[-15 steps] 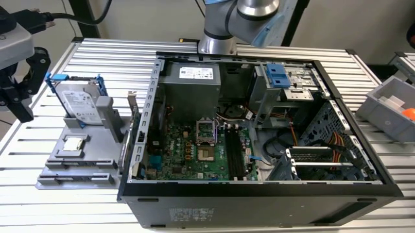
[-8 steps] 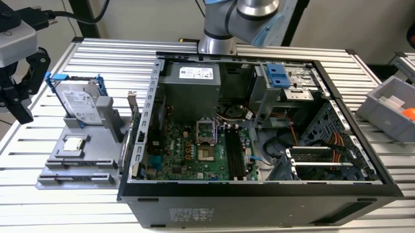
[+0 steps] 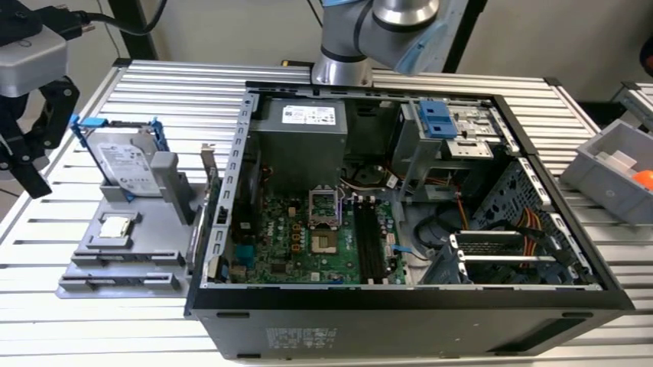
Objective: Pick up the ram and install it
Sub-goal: 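Pick up the ram and move it above insertion slot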
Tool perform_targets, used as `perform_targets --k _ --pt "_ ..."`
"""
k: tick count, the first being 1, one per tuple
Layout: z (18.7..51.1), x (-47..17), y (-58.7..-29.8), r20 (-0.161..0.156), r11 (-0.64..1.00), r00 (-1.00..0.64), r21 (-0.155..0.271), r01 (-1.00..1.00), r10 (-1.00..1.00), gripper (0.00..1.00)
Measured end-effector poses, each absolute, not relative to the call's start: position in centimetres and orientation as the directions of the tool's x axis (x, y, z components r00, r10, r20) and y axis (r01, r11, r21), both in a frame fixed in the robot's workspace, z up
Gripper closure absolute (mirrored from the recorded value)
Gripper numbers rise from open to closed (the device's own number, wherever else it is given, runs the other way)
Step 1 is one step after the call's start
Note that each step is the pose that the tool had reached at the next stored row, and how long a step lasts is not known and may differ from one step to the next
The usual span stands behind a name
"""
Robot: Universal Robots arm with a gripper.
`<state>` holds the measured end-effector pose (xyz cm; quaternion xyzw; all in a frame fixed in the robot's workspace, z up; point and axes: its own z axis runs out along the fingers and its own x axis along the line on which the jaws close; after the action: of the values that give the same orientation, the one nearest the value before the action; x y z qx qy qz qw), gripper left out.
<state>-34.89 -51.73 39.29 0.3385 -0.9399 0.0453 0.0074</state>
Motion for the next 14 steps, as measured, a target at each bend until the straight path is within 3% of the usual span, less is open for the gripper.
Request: perform_targets --k 14 --pt "39.29 -34.88 -51.61 0.071 0.68 -0.688 -0.109 -0.725 -0.723 1.0"
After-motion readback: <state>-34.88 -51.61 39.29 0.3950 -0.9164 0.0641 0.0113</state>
